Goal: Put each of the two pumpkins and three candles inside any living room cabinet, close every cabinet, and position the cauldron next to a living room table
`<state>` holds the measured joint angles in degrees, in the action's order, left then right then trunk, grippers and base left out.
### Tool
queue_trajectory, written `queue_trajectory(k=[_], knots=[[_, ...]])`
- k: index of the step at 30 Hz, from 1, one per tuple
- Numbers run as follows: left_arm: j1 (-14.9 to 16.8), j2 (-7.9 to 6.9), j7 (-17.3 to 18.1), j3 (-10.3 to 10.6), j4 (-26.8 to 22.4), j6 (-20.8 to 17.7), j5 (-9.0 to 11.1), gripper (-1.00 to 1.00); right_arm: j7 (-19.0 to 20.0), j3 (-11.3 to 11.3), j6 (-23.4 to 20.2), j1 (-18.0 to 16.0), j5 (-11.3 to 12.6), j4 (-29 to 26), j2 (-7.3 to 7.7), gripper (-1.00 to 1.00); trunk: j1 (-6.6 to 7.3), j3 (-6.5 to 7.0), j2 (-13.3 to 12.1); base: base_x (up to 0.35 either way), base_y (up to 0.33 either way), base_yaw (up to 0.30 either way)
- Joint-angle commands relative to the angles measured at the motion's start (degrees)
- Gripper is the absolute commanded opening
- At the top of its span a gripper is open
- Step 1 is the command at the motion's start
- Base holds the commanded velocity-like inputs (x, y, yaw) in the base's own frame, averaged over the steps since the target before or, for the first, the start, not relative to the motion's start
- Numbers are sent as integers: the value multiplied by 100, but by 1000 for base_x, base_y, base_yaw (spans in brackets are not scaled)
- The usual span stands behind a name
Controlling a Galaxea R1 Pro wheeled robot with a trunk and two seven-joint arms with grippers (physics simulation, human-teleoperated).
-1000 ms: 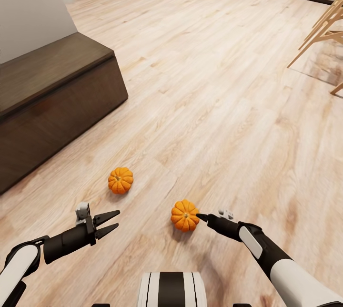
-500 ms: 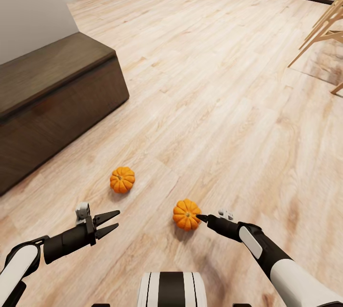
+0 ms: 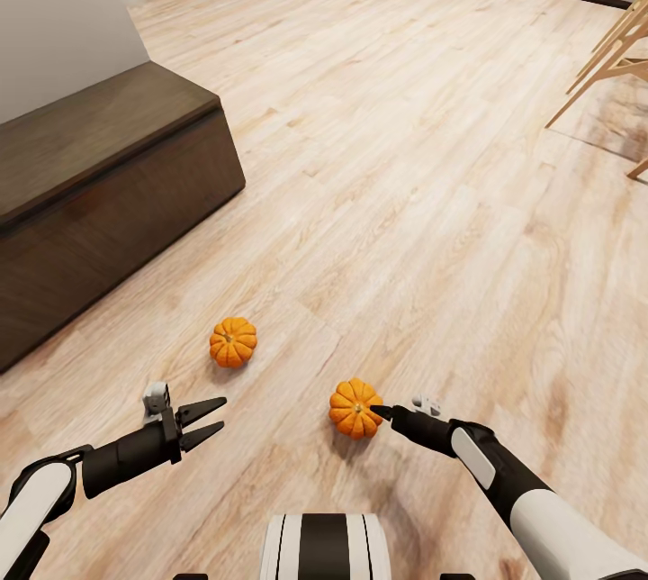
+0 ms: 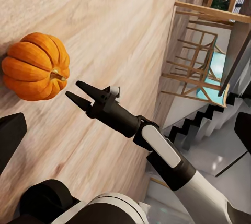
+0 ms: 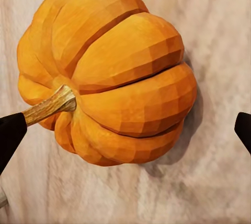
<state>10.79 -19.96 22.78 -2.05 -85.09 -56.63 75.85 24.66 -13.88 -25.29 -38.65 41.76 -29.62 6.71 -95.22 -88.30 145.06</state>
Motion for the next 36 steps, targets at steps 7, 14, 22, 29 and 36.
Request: queue_trajectory(k=[7, 14, 22, 29, 36], knots=[[2, 1, 34, -6, 11, -24, -18, 100, 2, -27, -11, -2, 34, -8, 6, 100, -9, -92, 7, 0, 0, 0], [2, 1, 34, -6, 14, -24, -18, 100, 2, -27, -11, -2, 34, -8, 3, 100, -22, -203, 13, 0, 0, 0], [2, 1, 34, -6, 17, -24, -18, 100, 3, -27, -11, -2, 34, -8, -3, 100, -27, -247, 16, 0, 0, 0], [2, 1, 34, -6, 19, -24, -18, 100, 4, -27, -8, -2, 34, -8, -3, 100, -27, -247, 16, 0, 0, 0], [2, 1, 34, -1, 19, -24, -28, 100, -1, -27, 5, -2, 34, -8, -2, 100, -27, -247, 16, 71, 0, 0]])
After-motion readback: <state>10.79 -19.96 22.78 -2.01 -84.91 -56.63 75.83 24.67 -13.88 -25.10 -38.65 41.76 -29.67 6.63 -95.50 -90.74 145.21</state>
